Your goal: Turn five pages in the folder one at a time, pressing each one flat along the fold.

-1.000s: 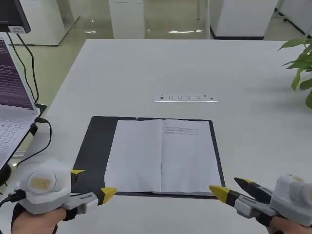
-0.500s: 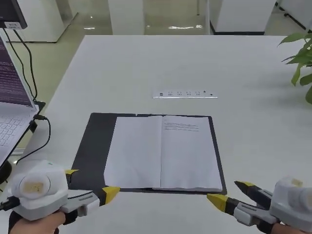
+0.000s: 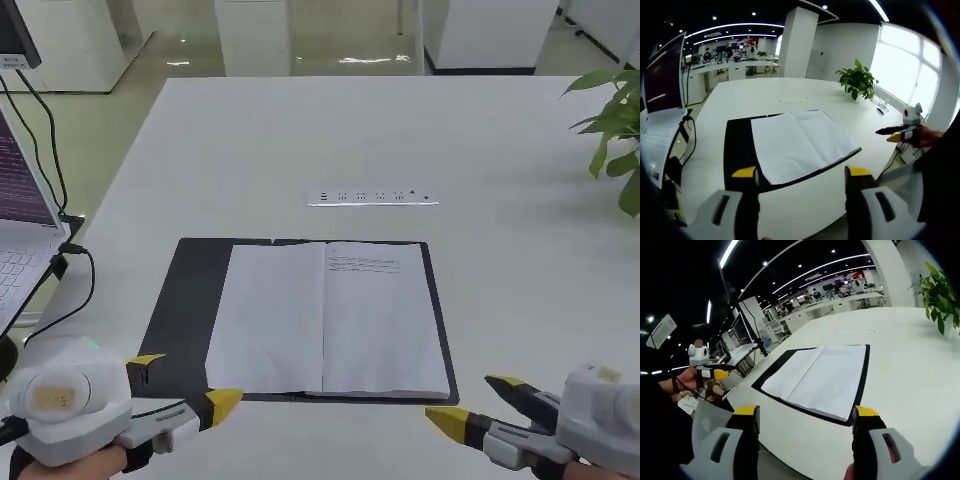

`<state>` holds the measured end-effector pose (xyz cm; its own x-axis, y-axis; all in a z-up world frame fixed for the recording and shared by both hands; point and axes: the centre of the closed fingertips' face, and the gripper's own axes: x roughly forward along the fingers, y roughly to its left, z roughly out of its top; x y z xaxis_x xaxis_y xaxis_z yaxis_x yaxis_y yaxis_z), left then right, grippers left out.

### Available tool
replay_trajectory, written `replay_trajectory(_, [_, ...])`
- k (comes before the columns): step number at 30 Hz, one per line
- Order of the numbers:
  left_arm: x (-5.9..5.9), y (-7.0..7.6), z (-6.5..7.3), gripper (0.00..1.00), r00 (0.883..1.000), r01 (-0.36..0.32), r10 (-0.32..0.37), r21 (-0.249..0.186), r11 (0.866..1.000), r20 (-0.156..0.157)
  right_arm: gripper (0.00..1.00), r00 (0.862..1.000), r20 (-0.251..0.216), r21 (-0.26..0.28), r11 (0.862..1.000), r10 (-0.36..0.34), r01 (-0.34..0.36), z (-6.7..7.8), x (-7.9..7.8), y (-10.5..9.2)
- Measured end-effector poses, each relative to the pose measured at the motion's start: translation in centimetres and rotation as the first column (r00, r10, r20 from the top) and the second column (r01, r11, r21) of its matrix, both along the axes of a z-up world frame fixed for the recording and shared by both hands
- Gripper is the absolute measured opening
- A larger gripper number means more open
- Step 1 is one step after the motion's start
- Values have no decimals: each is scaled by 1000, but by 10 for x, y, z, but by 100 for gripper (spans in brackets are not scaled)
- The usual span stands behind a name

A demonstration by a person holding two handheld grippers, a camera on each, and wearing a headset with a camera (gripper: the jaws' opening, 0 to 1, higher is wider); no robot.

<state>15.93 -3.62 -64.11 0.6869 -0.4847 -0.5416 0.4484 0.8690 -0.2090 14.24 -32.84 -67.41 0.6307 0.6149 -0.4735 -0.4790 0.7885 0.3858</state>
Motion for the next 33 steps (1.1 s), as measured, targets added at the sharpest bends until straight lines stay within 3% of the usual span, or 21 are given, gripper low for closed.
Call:
replay_trajectory(9, [8,-17,1,73,999,48,-48,7,999,4,77,1000,-11,-2,1000,12,-12,-4,-3,-1])
replay_trajectory(15, [12,-36,-4,73,995,101,-101,1,995,-27,77,1000,-11,-10,1000,7,-7,-3,-4,-5])
replay_trajectory(21, [17,-53,1,74,991,130,-130,-9,991,-14,77,1000,-8,-9,1000,-14,14,-3,-3,-12])
replay_trajectory(27, [21,-70,-2,83,984,175,-175,4,985,-23,77,1000,-7,-8,999,-31,31,-4,-2,-16])
replay_trajectory(33, [27,-92,-8,81,969,245,-244,20,969,-40,77,999,-14,-7,999,-36,36,-6,-4,-17])
